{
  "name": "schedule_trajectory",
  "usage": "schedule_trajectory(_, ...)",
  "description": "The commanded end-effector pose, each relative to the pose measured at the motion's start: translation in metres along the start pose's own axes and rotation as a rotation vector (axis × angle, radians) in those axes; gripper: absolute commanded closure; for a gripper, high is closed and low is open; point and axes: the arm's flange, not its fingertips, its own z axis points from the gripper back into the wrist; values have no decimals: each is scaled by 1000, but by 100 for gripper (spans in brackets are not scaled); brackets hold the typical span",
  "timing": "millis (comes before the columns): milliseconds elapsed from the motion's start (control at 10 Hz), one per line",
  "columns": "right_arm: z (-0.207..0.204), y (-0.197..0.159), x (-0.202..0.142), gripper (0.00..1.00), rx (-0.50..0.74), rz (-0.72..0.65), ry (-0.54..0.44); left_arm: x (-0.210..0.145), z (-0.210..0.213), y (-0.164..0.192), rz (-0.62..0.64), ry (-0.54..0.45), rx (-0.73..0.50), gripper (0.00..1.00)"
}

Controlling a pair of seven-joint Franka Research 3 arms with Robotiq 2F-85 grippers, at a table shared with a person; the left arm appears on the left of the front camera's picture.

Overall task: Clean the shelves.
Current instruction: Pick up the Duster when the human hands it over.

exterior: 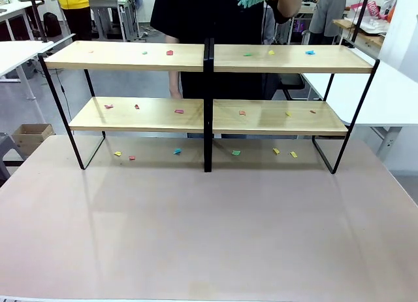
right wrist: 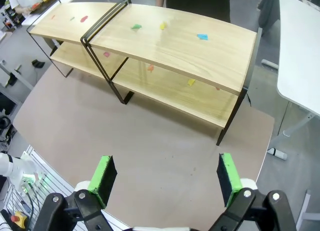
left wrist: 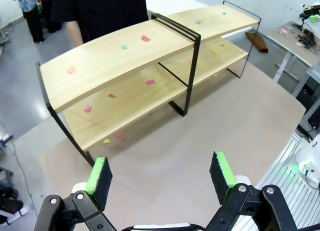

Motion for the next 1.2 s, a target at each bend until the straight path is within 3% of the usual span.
schedule_trajectory(0,0,-2,-10,0,65,37,-14,-2,-3,3,-11,18,-9,0)
schedule_trajectory(500,20,0,-59,0,27,31,-15,-3,-9,5,-24,35,-27,0)
schedule_trajectory(1100,21,-4,-66,0,37,18,-15,-3,-16,7,-31,49,-57,0)
